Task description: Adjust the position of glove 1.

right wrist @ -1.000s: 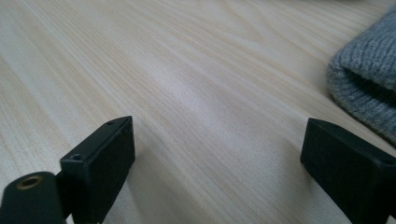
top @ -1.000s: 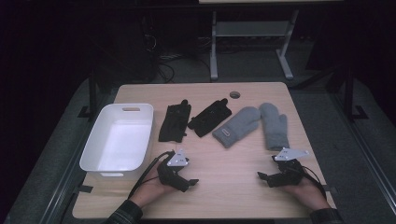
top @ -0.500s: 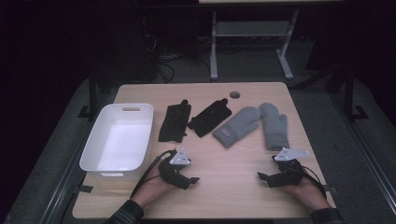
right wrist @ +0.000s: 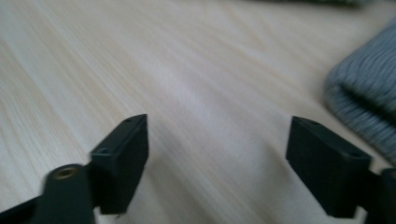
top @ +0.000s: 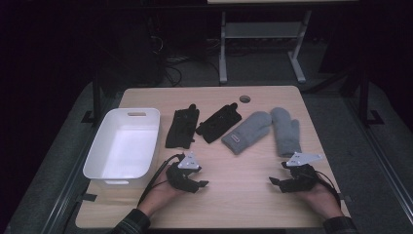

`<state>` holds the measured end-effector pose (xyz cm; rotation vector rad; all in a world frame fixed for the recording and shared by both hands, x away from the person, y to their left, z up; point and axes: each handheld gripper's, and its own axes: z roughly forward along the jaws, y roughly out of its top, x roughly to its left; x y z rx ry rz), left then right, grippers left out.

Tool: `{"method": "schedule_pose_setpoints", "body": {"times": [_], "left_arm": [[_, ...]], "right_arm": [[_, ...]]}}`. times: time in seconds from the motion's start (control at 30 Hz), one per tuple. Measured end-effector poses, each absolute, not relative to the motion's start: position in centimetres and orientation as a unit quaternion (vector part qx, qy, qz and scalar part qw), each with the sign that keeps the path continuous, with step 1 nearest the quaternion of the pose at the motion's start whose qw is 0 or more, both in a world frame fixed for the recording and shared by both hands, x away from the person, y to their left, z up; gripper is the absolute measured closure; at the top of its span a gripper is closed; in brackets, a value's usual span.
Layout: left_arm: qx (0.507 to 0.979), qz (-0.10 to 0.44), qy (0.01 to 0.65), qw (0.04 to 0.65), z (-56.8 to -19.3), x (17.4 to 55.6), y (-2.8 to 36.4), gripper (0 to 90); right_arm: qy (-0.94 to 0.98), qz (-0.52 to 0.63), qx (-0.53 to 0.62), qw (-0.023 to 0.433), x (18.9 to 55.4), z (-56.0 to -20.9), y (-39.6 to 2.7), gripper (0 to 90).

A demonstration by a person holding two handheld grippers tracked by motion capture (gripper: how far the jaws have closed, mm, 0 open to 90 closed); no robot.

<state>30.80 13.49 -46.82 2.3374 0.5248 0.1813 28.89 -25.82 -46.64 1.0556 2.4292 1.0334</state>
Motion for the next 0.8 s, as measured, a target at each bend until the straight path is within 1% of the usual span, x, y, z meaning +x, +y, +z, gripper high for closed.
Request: {"method": "schedule_pose_setpoints", "body": {"times": [0.03, 0.1, 0.17, 0.2, 0.23, 0.33, 0.37, 0.4, 0.43, 0.47, 0.63, 0.8], "left_arm": [[0.909, 0.074, 0.199, 0.359, -46.9, 30.8, 13.6, 32.8], [0.909, 0.075, 0.2, 0.358, -46.9, 30.7, 13.6, 30.4], [0.907, 0.076, 0.205, 0.36, -47.0, 30.7, 13.7, 27.4], [0.907, 0.076, 0.205, 0.36, -47.0, 30.7, 13.7, 26.2], [0.906, 0.075, 0.208, 0.361, -47.0, 30.7, 13.7, 25.3], [0.907, 0.076, 0.203, 0.36, -47.1, 30.7, 13.7, 22.2], [0.907, 0.076, 0.203, 0.36, -47.1, 30.7, 13.7, 21.3], [0.907, 0.075, 0.202, 0.361, -47.2, 30.7, 13.7, 19.8], [0.905, 0.076, 0.205, 0.364, -47.2, 30.6, 13.7, 18.5], [0.906, 0.075, 0.204, 0.364, -47.3, 30.6, 13.7, 17.2], [0.905, 0.076, 0.201, 0.366, -47.4, 30.7, 13.8, 13.0], [0.905, 0.078, 0.196, 0.37, -47.5, 30.7, 14.1, 12.3]], "right_arm": [[0.841, 0.366, 0.366, 0.155, 29.0, -46.3, -25.9, 35.4], [0.836, 0.373, 0.372, 0.152, 29.7, -45.6, -26.3, 43.5], [0.832, 0.375, 0.376, 0.16, 30.3, -45.1, -26.6, 55.1], [0.832, 0.375, 0.376, 0.16, 30.3, -45.1, -26.6, 55.1], [0.825, 0.378, 0.389, 0.161, 30.9, -44.7, -27.1, 65.4], [0.819, 0.375, 0.401, 0.168, 31.7, -44.3, -27.8, 77.7], [0.819, 0.375, 0.401, 0.168, 31.7, -44.3, -27.8, 77.7], [0.814, 0.373, 0.412, 0.171, 32.5, -44.0, -28.3, 85.3], [0.812, 0.373, 0.413, 0.174, 32.7, -43.9, -28.5, 88.6], [0.81, 0.374, 0.415, 0.178, 33.0, -43.7, -28.8, 90.0], [0.803, 0.377, 0.424, 0.182, 34.5, -43.5, -29.5, 90.0], [0.804, 0.368, 0.431, 0.18, 36.1, -43.7, -29.8, 90.0]]}}
